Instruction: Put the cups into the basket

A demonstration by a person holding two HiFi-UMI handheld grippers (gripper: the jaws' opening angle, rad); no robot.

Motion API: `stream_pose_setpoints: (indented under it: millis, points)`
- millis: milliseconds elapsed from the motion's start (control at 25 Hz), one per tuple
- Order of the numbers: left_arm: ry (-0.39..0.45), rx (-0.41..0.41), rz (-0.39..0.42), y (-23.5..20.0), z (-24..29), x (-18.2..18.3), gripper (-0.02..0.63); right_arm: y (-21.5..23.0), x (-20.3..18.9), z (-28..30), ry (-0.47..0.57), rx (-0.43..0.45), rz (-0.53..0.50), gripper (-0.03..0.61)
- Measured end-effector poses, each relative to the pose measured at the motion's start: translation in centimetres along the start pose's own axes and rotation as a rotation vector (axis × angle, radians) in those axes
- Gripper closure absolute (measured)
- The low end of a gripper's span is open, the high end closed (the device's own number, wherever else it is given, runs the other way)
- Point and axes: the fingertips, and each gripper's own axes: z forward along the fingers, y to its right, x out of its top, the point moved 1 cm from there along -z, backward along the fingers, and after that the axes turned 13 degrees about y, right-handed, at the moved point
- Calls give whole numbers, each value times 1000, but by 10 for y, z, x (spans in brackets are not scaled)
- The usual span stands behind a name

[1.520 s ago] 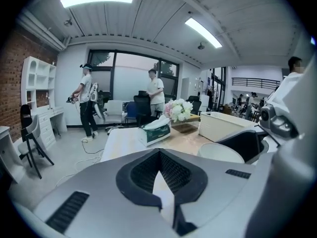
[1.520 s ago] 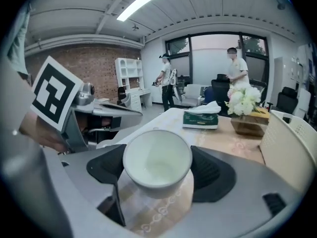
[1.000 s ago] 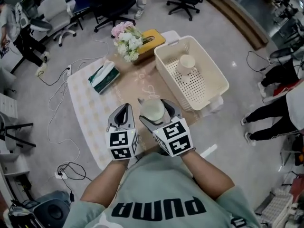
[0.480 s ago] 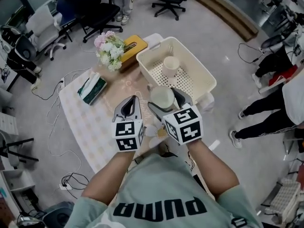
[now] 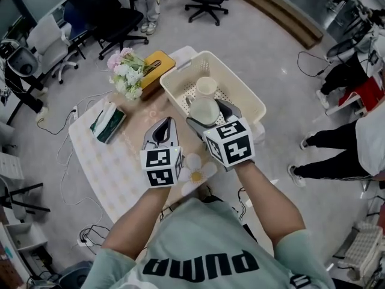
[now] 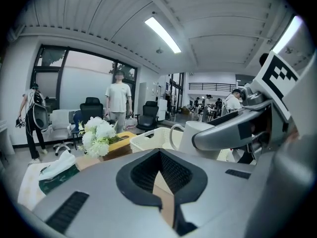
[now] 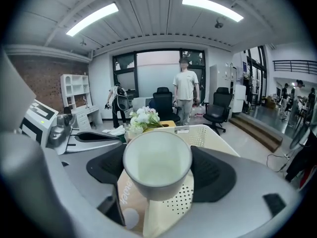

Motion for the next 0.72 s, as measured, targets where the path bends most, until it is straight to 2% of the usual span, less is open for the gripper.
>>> stream_pose_setpoints:
  millis: [160, 440, 720]
  points:
    - [-9, 0, -2, -1, 15, -6, 616, 9, -11, 18, -24, 24, -2, 192]
    - [-30, 7, -14, 1, 36, -14, 615, 20, -8, 42, -34, 68, -14, 192]
    - [-55, 8, -21, 3, 50, -23, 616, 30, -37, 56, -103, 106, -25, 192]
